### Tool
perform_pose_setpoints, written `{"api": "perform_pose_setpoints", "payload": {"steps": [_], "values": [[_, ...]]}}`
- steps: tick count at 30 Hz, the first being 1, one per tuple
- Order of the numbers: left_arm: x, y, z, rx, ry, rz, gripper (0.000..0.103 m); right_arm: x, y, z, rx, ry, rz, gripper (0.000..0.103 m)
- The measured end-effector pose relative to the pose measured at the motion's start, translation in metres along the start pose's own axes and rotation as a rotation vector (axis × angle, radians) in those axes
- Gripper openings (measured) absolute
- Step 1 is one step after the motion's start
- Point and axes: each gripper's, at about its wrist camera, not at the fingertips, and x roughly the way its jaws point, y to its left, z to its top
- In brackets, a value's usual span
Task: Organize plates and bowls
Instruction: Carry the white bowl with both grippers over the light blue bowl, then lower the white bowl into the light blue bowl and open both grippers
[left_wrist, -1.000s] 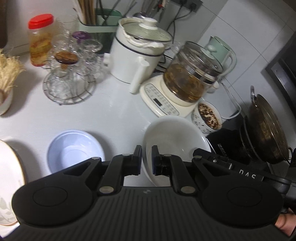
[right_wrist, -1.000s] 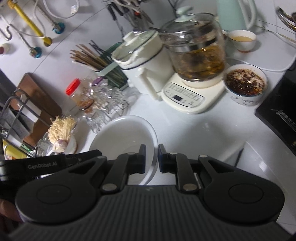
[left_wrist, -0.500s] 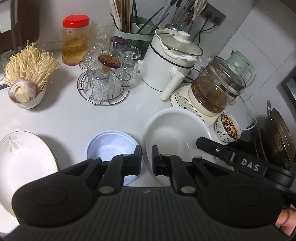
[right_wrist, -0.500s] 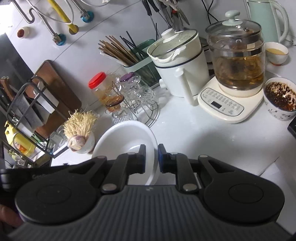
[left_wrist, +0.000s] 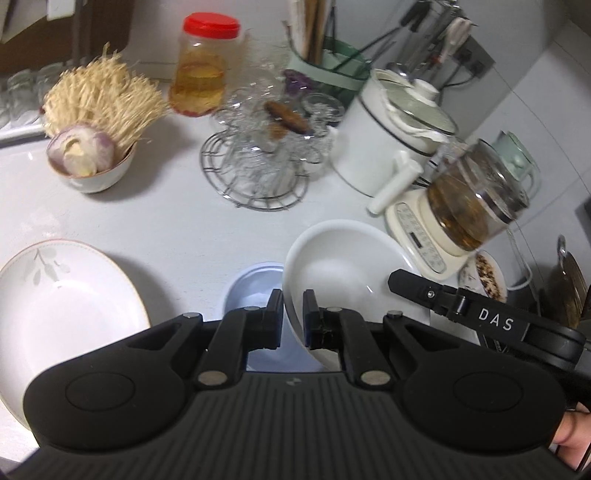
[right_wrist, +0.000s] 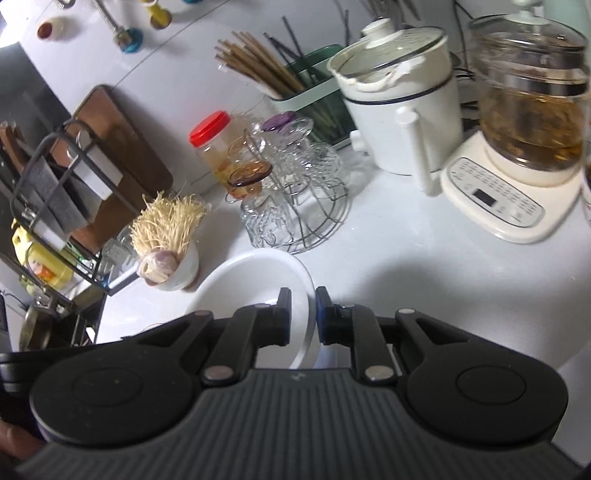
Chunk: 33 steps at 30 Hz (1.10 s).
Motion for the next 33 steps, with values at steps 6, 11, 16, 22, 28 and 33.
{"api": "perform_pose_setpoints", "payload": {"steps": [6, 11, 16, 22, 28, 33], "values": [[0.016, 0.023, -0.005, -0.033, 0.019, 0.036, 0.011, 0.026, 0.01, -0.009, -0.055, 0.023, 0.0, 0.017], [0.023, 0.032, -0.009, -0.041, 0.014, 0.044, 0.011, 0.039, 0.012, -0.014, -0.074, 0.032, -0.001, 0.017], [0.032, 0.03, -0.015, -0.047, 0.001, 0.047, 0.011, 0.041, 0.008, -0.021, -0.083, 0.022, -0.025, 0.017], [0.042, 0.027, -0.02, -0.035, 0.006, 0.057, 0.011, 0.046, -0.001, -0.028, -0.078, 0.016, -0.029, 0.018], [0.045, 0.026, -0.019, -0.053, 0.018, 0.057, 0.011, 0.04, -0.007, -0.025, -0.061, -0.001, -0.036, 0.018], [0.046, 0.025, -0.012, -0.063, 0.032, 0.075, 0.012, 0.039, -0.014, -0.019, -0.024, 0.009, -0.022, 0.038]]}}
